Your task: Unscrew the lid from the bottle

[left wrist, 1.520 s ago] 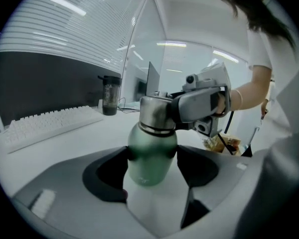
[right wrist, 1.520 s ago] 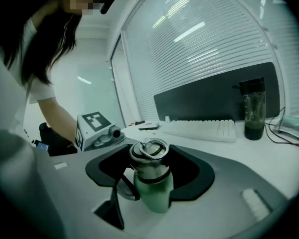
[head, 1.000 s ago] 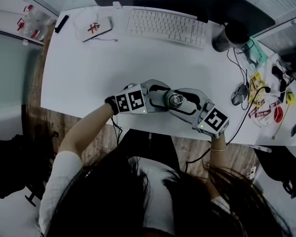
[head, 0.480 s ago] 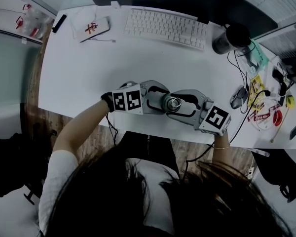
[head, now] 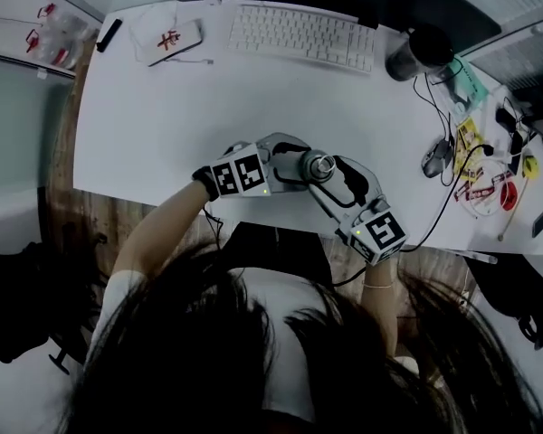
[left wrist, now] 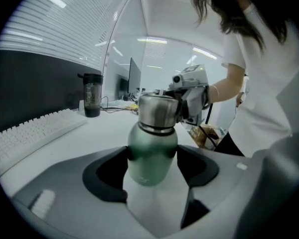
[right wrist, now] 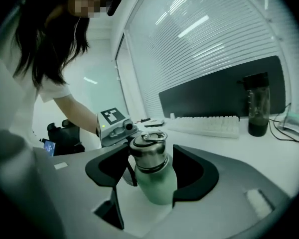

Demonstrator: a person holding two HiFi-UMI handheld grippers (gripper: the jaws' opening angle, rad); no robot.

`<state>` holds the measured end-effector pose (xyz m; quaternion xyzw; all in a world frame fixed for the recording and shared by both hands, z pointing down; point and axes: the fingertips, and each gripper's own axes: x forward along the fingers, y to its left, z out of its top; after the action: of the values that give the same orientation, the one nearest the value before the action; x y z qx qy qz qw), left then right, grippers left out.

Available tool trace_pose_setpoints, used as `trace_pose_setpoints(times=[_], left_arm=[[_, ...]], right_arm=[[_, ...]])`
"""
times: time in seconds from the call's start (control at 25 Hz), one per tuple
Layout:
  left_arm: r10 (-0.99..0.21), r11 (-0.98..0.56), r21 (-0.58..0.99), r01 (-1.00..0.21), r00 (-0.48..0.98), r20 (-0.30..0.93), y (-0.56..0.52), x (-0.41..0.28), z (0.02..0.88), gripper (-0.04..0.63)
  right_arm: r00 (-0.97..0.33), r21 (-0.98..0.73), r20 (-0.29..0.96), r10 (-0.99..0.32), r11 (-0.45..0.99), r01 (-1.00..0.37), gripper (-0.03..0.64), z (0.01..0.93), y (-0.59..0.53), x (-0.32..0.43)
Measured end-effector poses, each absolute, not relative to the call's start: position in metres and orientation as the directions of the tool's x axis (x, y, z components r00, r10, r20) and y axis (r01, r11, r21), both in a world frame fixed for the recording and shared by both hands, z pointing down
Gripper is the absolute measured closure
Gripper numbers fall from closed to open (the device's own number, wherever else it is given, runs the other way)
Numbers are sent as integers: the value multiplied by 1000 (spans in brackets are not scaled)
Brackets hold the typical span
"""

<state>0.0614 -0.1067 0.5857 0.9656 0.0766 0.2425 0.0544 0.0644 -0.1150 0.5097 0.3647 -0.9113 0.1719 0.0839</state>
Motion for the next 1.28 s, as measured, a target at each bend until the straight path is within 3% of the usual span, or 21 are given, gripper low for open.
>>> trace_pose_setpoints(times=[0.2, 0.56, 0.8, 1.28], left_arm=[[84, -990, 137, 23, 886, 456, -105, 60, 587, 236], [-78, -980, 133, -151, 896, 438, -104, 61, 588, 236], [-46, -983, 139, -119, 896, 442, -98, 61, 591, 236], [103, -988, 148, 36, 873, 477, -102, 57, 590, 236]], right_arm=[[-590, -225, 234, -773, 547, -806, 359, 508, -115, 60], [-486, -167, 249, -838, 457, -874, 359, 509, -123, 56], [-600, -167, 285, -747, 578, -799, 360, 515, -114, 53], [-851, -206, 277, -445, 838, -505, 360, 512, -114, 47]])
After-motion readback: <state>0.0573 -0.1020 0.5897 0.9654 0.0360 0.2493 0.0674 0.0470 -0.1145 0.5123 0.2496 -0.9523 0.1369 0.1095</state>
